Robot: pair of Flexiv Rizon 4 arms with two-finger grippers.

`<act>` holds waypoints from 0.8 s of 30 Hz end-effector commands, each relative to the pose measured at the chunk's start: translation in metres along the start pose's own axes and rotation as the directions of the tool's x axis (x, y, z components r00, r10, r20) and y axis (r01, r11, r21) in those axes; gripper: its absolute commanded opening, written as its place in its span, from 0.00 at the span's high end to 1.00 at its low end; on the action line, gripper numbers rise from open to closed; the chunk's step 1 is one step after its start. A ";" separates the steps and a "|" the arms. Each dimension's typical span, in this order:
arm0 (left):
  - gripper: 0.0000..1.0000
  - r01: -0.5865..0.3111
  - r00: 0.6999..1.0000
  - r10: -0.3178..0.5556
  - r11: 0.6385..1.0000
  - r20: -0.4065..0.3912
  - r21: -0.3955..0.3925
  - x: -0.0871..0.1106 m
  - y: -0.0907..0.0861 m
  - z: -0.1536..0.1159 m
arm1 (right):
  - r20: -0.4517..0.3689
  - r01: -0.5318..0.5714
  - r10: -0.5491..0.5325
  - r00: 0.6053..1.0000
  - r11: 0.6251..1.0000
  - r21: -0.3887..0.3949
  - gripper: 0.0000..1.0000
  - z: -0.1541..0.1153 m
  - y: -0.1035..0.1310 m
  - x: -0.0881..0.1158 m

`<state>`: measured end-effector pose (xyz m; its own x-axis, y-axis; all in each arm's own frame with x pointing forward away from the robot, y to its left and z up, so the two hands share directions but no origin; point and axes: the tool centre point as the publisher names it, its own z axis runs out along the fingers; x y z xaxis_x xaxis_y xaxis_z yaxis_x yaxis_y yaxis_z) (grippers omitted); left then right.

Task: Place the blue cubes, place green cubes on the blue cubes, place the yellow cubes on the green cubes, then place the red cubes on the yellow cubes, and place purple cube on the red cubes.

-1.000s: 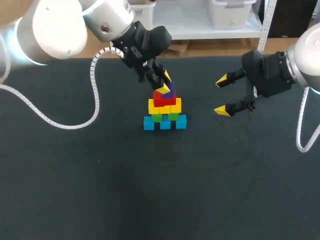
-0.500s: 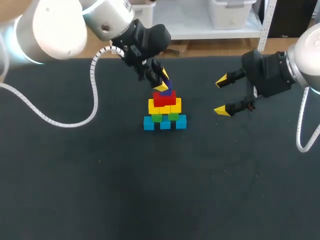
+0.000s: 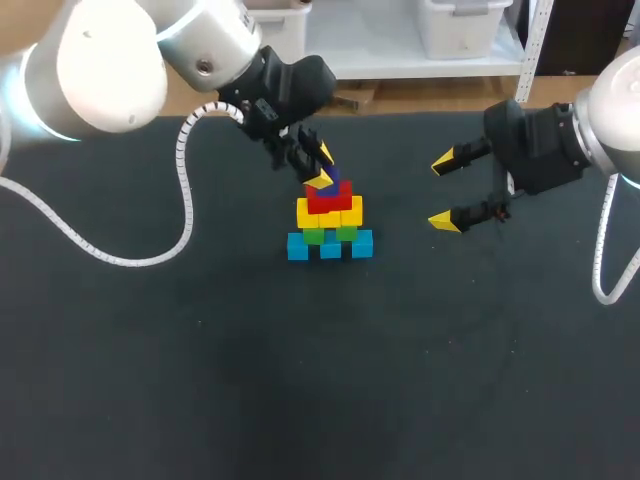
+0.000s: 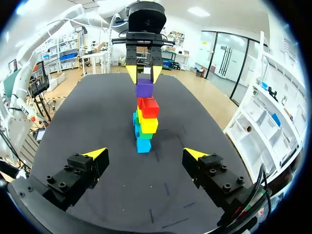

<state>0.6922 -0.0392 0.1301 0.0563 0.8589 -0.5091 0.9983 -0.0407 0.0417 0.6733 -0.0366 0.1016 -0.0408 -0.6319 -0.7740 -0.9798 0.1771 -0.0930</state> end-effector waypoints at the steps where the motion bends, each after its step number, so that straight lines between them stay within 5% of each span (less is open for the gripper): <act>1: 1.00 -0.001 1.000 0.001 1.000 -0.001 -0.002 -0.001 0.001 0.001 | 0.002 0.001 -0.001 1.000 1.000 -0.001 0.00 0.000 0.000 0.000; 24: 1.00 0.006 1.000 -0.006 1.000 0.000 -0.002 -0.001 0.006 0.005 | 0.002 0.001 -0.001 1.000 1.000 -0.001 0.00 0.000 0.000 0.000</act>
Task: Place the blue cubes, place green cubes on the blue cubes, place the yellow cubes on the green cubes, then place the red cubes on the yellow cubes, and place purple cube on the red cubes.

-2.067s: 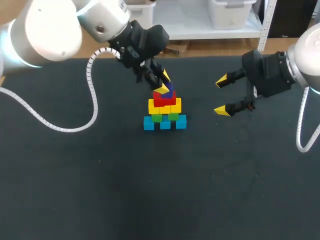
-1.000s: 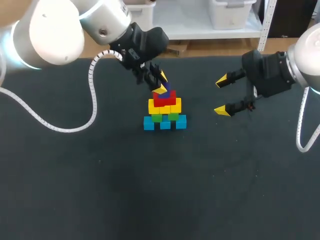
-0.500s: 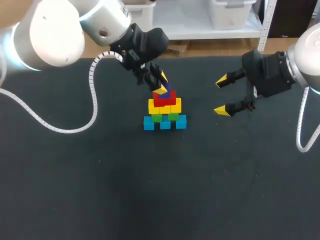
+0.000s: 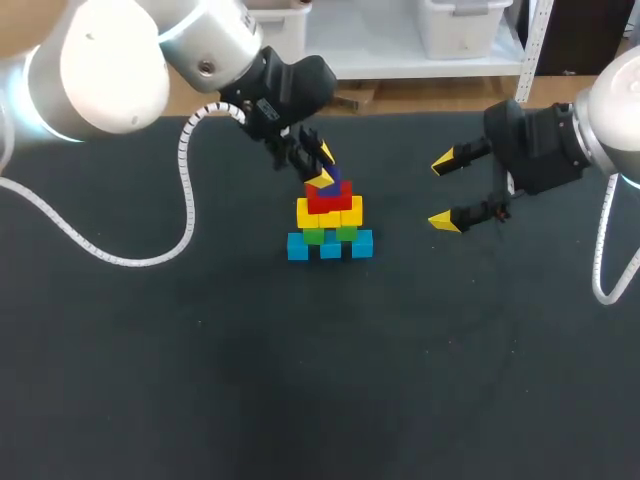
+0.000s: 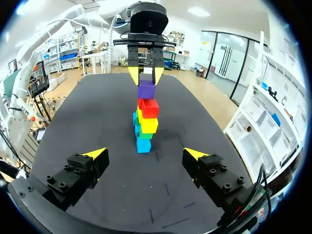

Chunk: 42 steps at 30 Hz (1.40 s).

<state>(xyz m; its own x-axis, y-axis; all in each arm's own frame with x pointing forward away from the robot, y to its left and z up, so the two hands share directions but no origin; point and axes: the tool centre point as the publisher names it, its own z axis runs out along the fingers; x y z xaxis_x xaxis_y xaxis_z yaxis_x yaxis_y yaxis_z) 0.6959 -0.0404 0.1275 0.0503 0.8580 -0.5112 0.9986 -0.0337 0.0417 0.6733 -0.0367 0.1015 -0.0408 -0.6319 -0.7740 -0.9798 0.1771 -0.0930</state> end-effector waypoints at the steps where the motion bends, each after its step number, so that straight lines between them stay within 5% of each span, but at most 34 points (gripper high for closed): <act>1: 1.00 -0.002 1.000 0.002 1.000 -0.002 0.002 -0.002 0.002 0.002 | 0.002 0.001 -0.001 1.000 1.000 -0.001 0.00 0.000 0.000 0.000; 21: 1.00 0.001 1.000 -0.001 1.000 -0.002 0.006 -0.001 0.004 0.003 | 0.002 0.001 -0.001 1.000 1.000 -0.001 0.00 0.000 0.000 0.000; 26: 0.78 0.002 1.000 -0.002 1.000 -0.003 0.007 -0.001 0.004 0.003 | 0.002 0.001 -0.001 1.000 1.000 -0.001 0.00 0.000 0.000 0.000; 42: 0.65 0.009 1.000 -0.009 1.000 -0.007 0.009 0.000 0.005 0.004 | 0.002 0.001 -0.001 1.000 1.000 -0.001 0.00 0.000 0.000 0.000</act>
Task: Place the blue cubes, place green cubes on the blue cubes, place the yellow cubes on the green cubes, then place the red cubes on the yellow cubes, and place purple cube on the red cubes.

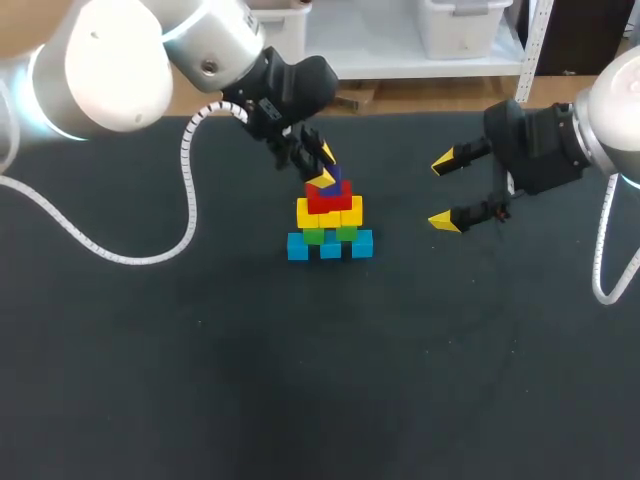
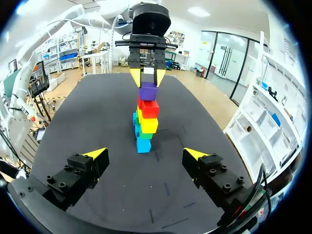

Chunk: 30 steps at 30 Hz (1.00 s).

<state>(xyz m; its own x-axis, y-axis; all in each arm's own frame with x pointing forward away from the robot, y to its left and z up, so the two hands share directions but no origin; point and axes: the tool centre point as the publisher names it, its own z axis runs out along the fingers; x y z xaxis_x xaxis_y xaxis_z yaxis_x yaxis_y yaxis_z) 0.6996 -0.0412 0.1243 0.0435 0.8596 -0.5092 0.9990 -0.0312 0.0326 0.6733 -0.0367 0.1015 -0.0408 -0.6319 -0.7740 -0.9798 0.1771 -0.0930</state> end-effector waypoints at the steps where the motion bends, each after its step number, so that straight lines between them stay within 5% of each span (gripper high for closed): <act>1: 0.64 0.003 1.000 -0.003 1.000 -0.004 0.003 -0.001 0.001 0.000 | 0.002 0.001 -0.001 1.000 1.000 -0.001 0.00 0.000 0.000 0.000; 15: 0.50 0.003 1.000 -0.003 1.000 -0.004 0.004 0.000 0.002 0.001 | 0.002 0.001 -0.001 1.000 1.000 -0.001 0.00 0.000 0.000 0.000; 19: 0.00 0.001 1.000 -0.001 1.000 -0.005 0.003 0.000 0.003 -0.001 | 0.002 0.001 -0.001 1.000 1.000 -0.001 0.00 0.000 0.000 0.000; 30: 0.00 -0.124 0.991 0.126 0.991 0.037 -0.047 -0.008 -0.003 -0.029 | 0.002 0.001 -0.001 1.000 1.000 -0.001 0.00 0.000 0.000 0.000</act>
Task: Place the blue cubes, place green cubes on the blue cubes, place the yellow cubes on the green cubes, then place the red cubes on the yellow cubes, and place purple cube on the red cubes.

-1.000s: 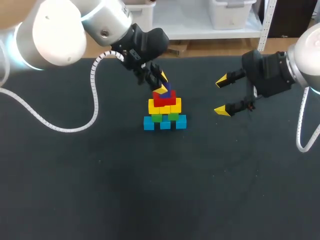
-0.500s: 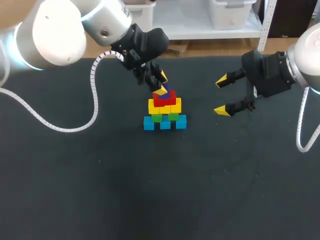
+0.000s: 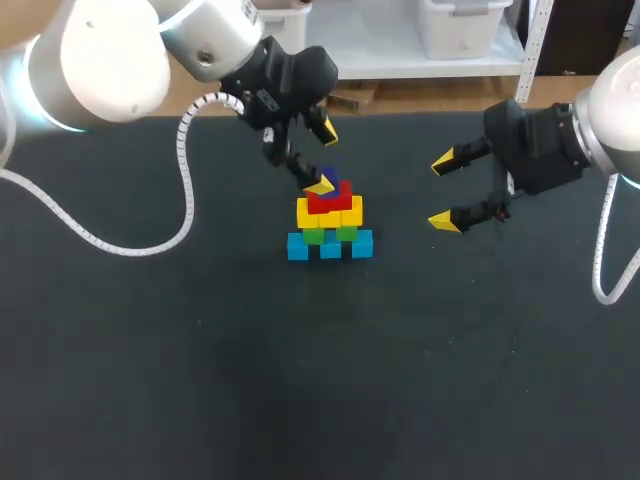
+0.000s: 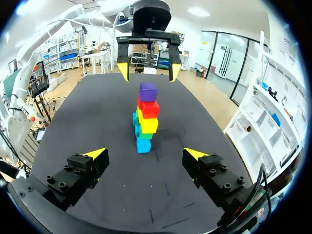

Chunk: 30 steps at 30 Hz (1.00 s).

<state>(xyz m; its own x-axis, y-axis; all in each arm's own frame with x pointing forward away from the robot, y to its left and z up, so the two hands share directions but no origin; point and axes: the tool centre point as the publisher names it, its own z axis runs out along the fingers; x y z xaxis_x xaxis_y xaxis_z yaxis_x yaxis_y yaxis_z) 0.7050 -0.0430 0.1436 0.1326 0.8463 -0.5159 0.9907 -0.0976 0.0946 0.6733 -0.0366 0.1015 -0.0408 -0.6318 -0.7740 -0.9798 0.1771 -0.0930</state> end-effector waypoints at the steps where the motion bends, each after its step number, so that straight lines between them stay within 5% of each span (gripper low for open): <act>1: 0.00 -0.043 0.998 0.045 0.998 0.042 -0.035 0.003 -0.010 -0.017 | 0.002 0.001 -0.001 1.000 1.000 -0.001 0.00 0.000 0.000 0.000; 9: 0.00 -0.136 0.987 0.144 0.984 0.065 -0.119 0.021 -0.021 -0.050 | 0.002 0.001 -0.001 1.000 1.000 -0.001 0.00 0.000 0.000 0.000; 21: 0.00 -0.034 0.999 0.039 0.984 0.026 -0.173 0.086 -0.054 -0.093 | 0.002 0.001 -0.001 1.000 1.000 -0.001 0.00 0.000 0.000 0.000; 30: 0.00 -0.058 0.996 0.070 0.981 0.063 -0.185 0.115 -0.078 -0.109 | 0.002 0.001 -0.001 1.000 1.000 -0.001 0.00 0.000 0.000 0.000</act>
<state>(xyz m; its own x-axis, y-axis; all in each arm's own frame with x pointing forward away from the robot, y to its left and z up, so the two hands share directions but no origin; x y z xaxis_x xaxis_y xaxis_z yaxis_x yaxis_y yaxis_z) 0.6553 0.1045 0.1712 0.1878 0.8286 -0.5275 0.9739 -0.0872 0.2097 0.6733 -0.0366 0.1015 -0.0408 -0.6319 -0.7740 -0.9798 0.1771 -0.0929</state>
